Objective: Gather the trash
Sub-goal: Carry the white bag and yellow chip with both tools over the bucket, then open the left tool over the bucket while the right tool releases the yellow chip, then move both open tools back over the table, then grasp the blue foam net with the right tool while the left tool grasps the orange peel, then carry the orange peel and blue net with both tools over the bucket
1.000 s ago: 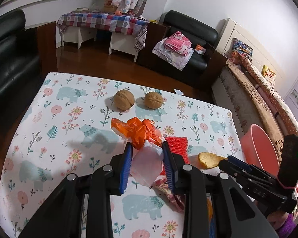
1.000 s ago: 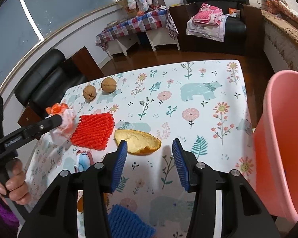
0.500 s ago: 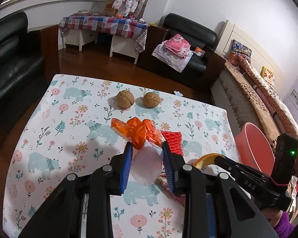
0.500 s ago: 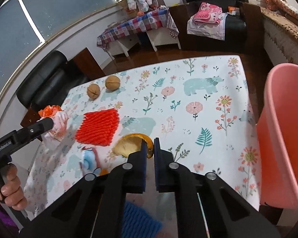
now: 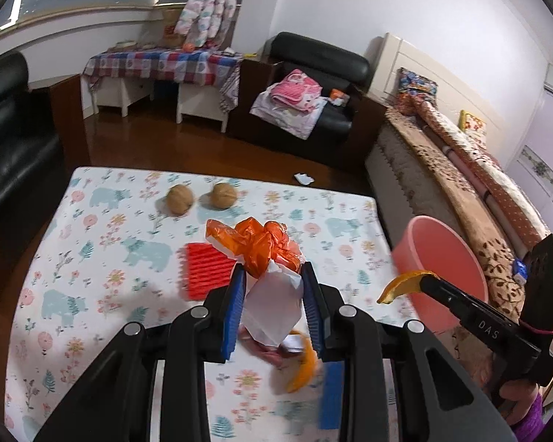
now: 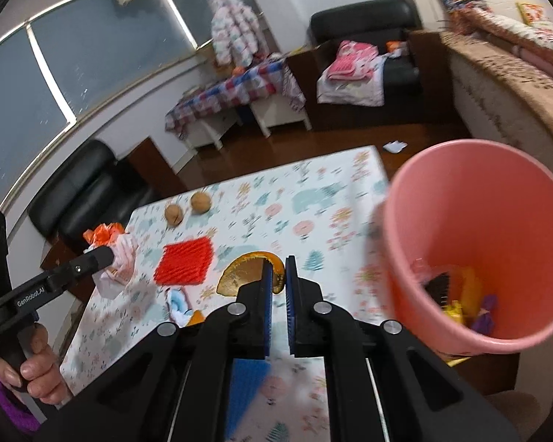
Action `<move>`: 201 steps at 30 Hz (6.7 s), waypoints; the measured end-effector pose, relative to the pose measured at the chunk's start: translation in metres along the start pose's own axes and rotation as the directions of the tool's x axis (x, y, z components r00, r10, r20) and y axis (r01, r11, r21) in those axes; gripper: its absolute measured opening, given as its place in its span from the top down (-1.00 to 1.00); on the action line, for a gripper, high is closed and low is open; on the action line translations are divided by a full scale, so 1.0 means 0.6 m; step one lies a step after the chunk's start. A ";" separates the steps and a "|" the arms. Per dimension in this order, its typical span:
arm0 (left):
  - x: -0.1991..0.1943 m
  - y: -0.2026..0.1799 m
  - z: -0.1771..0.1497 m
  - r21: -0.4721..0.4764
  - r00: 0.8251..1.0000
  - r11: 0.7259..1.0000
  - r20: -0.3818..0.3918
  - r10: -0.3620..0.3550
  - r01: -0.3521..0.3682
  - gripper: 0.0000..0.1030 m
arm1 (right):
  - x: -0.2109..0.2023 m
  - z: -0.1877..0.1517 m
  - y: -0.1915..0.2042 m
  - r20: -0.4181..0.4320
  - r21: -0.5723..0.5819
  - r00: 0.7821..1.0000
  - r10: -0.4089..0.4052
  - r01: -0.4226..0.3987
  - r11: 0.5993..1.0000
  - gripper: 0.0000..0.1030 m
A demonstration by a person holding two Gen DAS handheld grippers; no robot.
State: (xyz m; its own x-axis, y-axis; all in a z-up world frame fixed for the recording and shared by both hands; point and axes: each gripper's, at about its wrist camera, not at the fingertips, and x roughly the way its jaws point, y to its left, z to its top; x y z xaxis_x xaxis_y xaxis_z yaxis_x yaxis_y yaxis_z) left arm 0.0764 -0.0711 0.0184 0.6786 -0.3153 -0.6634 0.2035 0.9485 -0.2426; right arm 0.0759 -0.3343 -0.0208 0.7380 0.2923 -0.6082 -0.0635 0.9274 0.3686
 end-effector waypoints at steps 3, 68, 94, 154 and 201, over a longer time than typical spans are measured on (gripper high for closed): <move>-0.002 -0.032 0.004 0.024 1.000 0.999 0.006 -0.028 0.028 0.43 | -0.031 0.003 -0.020 0.043 0.021 0.998 -0.042 0.041 0.999 0.87; 0.195 -0.380 -0.003 0.226 0.964 0.942 -0.152 -0.216 0.247 0.19 | -0.106 0.004 -0.235 0.098 0.178 0.946 -0.308 0.288 0.941 0.41; 0.008 -0.253 -0.019 0.221 0.993 0.968 -0.022 -0.113 0.115 0.15 | -0.185 -0.050 -0.073 0.164 0.085 0.963 -0.211 0.200 0.976 0.41; 0.010 0.035 -0.102 0.109 0.976 0.981 -0.165 -0.140 0.159 0.11 | 0.020 -0.131 0.088 -0.191 -0.169 0.969 -0.159 0.127 0.977 0.87; 0.069 -0.259 -0.010 0.315 0.930 0.875 -0.150 -0.335 0.366 0.83 | -0.135 -0.015 -0.123 0.112 0.128 0.972 -0.208 0.193 0.973 0.87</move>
State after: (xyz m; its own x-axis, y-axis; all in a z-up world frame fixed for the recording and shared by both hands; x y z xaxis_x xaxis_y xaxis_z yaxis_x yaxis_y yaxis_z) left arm 0.0686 -0.2320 0.0241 0.4572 -0.6156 -0.6419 0.6493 0.7242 -0.2321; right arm 0.0148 -0.4243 -0.0050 0.8054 0.0653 -0.5892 0.1667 0.9288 0.3309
